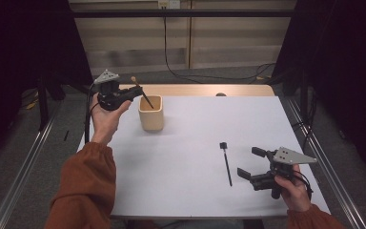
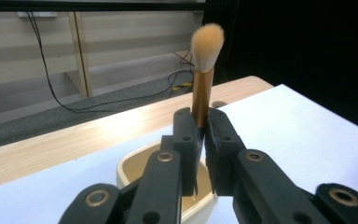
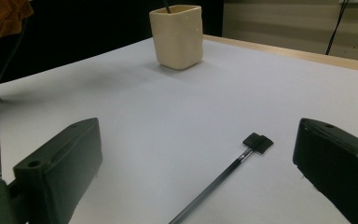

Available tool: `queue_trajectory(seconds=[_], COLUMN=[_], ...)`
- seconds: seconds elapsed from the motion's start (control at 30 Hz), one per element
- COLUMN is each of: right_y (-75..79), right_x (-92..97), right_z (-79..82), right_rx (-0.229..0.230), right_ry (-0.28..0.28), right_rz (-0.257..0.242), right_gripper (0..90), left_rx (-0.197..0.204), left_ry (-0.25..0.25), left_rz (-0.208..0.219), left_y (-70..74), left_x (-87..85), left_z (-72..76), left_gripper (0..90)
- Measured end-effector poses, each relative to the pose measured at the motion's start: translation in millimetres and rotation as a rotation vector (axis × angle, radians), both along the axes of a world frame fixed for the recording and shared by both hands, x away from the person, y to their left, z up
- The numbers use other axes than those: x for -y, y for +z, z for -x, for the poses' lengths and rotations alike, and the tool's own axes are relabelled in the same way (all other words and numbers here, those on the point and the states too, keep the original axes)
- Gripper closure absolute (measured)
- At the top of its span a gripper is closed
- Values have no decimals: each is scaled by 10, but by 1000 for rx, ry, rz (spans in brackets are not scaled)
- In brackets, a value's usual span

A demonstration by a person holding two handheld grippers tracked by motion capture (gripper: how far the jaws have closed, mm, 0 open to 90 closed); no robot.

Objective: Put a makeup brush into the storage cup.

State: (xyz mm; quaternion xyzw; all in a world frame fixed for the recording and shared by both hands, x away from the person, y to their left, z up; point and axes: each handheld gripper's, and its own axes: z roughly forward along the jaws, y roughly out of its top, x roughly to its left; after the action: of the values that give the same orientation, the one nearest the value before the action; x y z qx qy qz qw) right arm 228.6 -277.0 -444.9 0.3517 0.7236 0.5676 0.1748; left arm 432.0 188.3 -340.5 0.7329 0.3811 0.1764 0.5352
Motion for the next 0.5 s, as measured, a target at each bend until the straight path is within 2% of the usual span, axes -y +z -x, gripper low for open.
queue_trajectory(seconds=[0.33, 0.5], right_y=[-5, -1], right_x=[-2, 3], right_z=[-3, 1], right_rx=[-1, -1], right_ry=[4, 2], right_rz=[-1, -6], right_gripper=[10, 10], left_rx=[-37, -44], left_ry=[6, 8], left_rz=[-21, -36], left_y=[-209, -264], left_x=[8, 23], left_z=[-39, -41], left_gripper=[837, 837])
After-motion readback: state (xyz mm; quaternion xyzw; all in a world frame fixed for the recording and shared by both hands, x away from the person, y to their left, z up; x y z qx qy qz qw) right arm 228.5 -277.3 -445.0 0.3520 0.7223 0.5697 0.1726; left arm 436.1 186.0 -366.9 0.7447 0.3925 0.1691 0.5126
